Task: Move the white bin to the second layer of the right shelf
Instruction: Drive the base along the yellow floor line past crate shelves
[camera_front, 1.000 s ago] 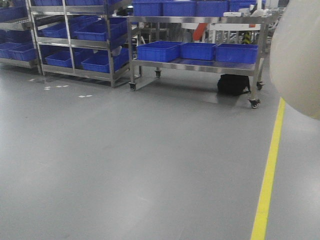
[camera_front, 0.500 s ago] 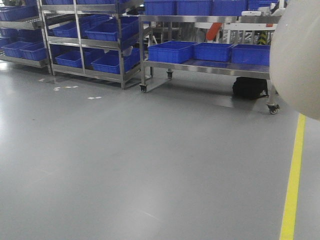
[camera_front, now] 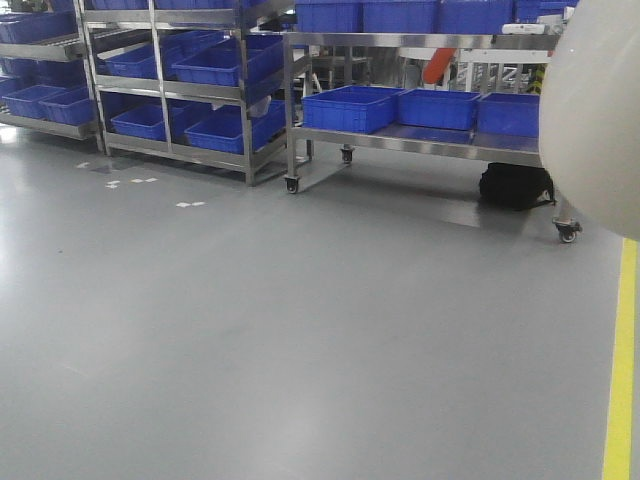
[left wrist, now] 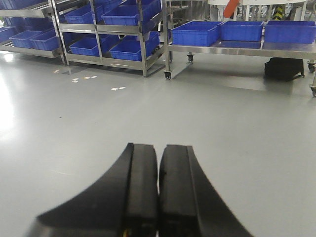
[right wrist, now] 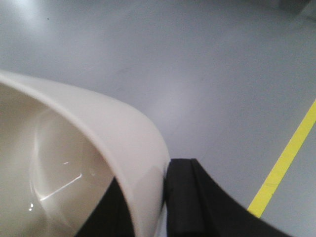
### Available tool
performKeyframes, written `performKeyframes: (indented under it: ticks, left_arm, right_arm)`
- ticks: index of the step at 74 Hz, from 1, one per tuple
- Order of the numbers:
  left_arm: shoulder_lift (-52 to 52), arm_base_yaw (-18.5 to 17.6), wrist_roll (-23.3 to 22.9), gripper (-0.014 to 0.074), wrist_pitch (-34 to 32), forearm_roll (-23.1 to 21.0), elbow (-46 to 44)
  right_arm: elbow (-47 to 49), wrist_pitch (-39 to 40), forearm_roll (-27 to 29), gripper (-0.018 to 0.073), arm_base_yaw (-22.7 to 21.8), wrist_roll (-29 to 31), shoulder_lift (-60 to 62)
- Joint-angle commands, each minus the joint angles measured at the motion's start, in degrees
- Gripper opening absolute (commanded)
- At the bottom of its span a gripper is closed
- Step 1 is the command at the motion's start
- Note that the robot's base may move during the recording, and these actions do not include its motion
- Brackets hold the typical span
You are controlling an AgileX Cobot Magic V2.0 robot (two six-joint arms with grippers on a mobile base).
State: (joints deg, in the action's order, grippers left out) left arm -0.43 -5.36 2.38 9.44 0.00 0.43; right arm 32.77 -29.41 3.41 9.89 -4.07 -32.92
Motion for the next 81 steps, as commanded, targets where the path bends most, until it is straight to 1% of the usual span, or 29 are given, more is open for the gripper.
performKeyframes:
  ticks: [1, 81]
  left_arm:
    - [-0.80, -0.26, -0.18, 0.0085, -5.00, 0.00, 2.11]
    - [-0.80, -0.26, -0.18, 0.0085, -5.00, 0.00, 2.11]
  right_arm:
    - [1.78, 5.96, 0.54, 0.0056, -0.42, -0.06, 0.08]
    - [1.78, 5.96, 0.54, 0.0056, -0.42, -0.06, 0.08]
